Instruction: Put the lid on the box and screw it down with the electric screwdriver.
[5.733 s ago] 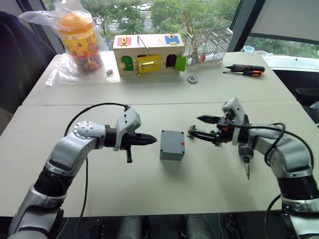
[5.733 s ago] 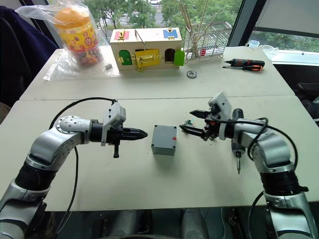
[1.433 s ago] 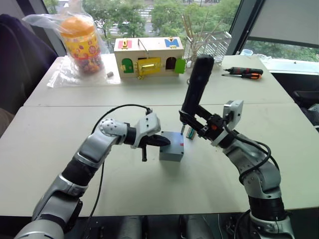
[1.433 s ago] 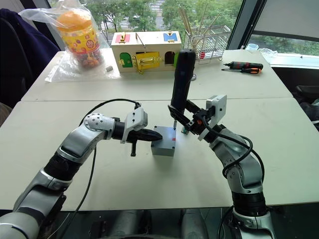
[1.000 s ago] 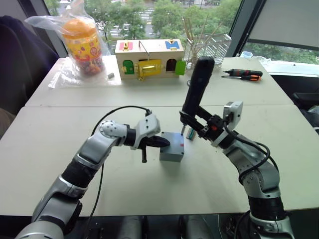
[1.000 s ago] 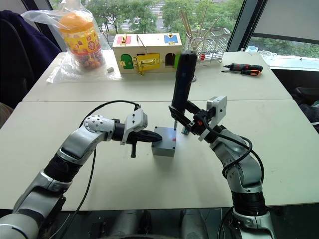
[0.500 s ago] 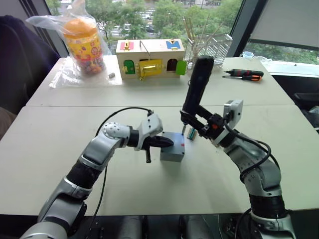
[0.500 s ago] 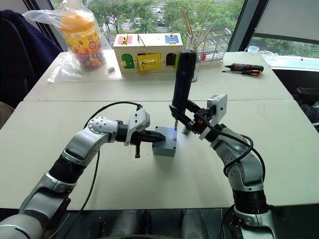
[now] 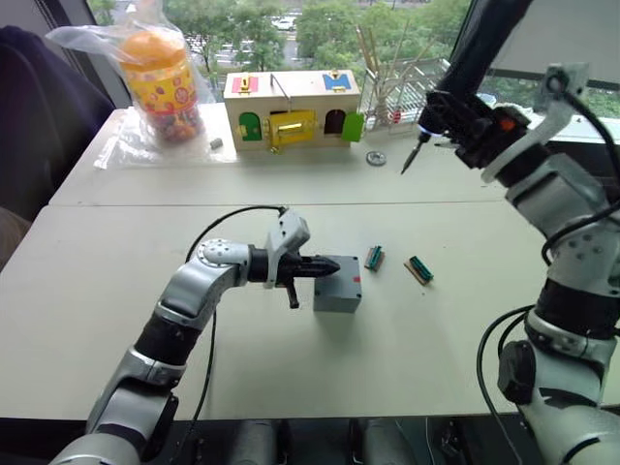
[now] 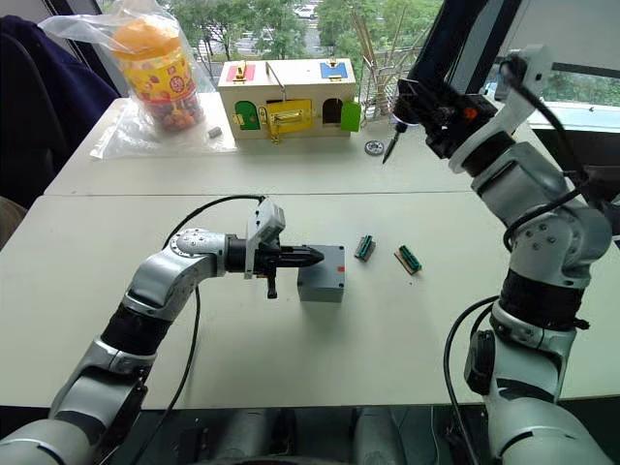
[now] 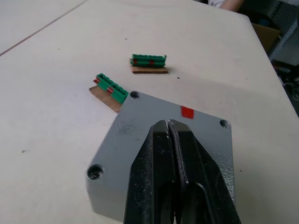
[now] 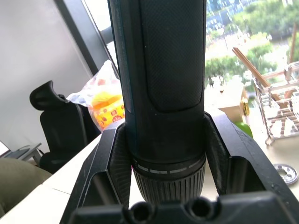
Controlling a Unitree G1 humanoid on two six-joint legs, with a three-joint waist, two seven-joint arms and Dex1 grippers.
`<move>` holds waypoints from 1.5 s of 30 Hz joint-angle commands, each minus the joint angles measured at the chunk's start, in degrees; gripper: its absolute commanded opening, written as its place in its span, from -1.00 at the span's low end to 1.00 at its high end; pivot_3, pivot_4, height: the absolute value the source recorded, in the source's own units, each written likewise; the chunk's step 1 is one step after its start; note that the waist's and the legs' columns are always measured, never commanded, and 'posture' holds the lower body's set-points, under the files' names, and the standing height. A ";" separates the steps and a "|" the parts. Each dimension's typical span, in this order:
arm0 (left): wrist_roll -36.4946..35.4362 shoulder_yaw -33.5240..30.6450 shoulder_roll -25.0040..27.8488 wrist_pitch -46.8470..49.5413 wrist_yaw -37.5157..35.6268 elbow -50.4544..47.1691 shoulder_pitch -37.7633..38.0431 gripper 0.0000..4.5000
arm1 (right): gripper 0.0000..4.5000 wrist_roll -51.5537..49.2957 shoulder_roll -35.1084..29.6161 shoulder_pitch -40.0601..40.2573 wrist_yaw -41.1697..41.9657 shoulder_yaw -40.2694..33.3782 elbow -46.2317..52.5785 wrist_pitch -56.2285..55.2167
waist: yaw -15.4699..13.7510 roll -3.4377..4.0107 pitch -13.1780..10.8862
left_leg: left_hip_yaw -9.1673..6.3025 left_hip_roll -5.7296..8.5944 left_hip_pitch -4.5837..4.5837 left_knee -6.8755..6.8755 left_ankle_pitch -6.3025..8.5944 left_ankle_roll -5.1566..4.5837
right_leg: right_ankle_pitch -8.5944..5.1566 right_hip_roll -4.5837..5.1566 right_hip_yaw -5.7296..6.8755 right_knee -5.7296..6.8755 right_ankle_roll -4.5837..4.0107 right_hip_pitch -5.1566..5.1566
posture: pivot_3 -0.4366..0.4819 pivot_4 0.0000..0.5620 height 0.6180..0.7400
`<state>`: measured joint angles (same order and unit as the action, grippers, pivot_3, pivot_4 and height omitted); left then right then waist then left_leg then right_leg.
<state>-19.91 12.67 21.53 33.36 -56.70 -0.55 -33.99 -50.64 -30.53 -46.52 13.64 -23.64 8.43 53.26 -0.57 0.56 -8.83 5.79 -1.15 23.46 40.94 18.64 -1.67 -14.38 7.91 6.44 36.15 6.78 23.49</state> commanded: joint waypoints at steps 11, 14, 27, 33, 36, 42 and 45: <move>-5.26 1.33 10.03 4.25 -8.52 -13.76 -4.49 -1.00 | -0.23 -2.11 -26.90 7.91 6.75 1.70 -15.81 34.83 | 0.51 0.06 -0.21 | 0.18 0.16 0.04 0.06 0.11 -0.19 | 0.01 0.19 -0.12 -0.10 0.02 0.06 | -0.05 -0.47 0.53; -5.04 2.65 12.25 3.62 -10.04 -15.90 -3.22 -1.00 | -0.23 -1.42 -29.48 9.90 10.28 3.33 -19.31 38.65 | 0.46 0.29 -0.34 | 0.17 0.11 0.04 0.00 0.10 -0.18 | 0.00 0.14 -0.12 -0.09 0.00 0.14 | -0.05 -0.47 0.53; -5.32 3.20 10.85 3.95 -6.11 -19.93 1.81 -1.00 | -0.23 7.70 -29.29 8.61 17.83 15.00 -27.86 36.37 | -0.20 0.34 -0.44 | 0.16 0.15 0.08 0.09 0.10 -0.18 | 0.00 0.16 -0.16 -0.11 0.02 0.13 | -0.05 -0.47 0.53; -5.27 2.34 11.18 3.33 -5.60 -18.79 2.18 -1.00 | -0.23 11.53 -26.52 5.73 19.27 16.56 -32.15 34.39 | 0.01 0.34 -0.44 | 0.17 0.14 0.07 0.11 0.09 -0.17 | 0.00 0.12 -0.15 -0.10 0.03 0.13 | -0.05 -0.47 0.53; -5.24 2.37 11.40 3.00 -5.71 -18.45 2.35 -1.00 | -0.23 12.76 -25.83 5.01 19.93 16.74 -32.86 34.31 | 0.00 0.33 -0.44 | 0.18 0.13 0.07 0.10 0.09 -0.16 | 0.00 0.11 -0.15 -0.10 0.03 0.13 | -0.05 -0.47 0.53; -6.73 0.70 10.23 4.14 -4.24 -17.12 2.86 -1.00 | 0.60 14.57 -24.34 4.83 20.15 14.74 -33.05 34.15 | 0.00 0.32 -0.44 | 0.17 0.13 0.04 0.14 0.08 -0.15 | 0.00 0.10 -0.14 -0.10 0.03 0.06 | -0.05 -0.47 0.53; -8.32 -1.39 9.16 4.94 -2.85 -16.33 3.40 -1.00 | 0.99 16.12 -24.09 3.85 19.08 12.64 -32.59 32.24 | -0.07 0.32 -0.44 | 0.16 0.13 0.02 0.16 0.08 -0.15 | 0.01 0.10 -0.14 -0.10 0.03 0.04 | -0.05 -0.47 0.53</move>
<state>-26.86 13.55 30.84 38.14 -60.38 -16.28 -30.99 -35.59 -54.26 -41.21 33.41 -8.71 -24.54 86.90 -0.64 0.88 -9.27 5.94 -1.02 23.48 41.10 18.72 -1.82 -14.38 8.01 6.31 36.05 6.81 23.53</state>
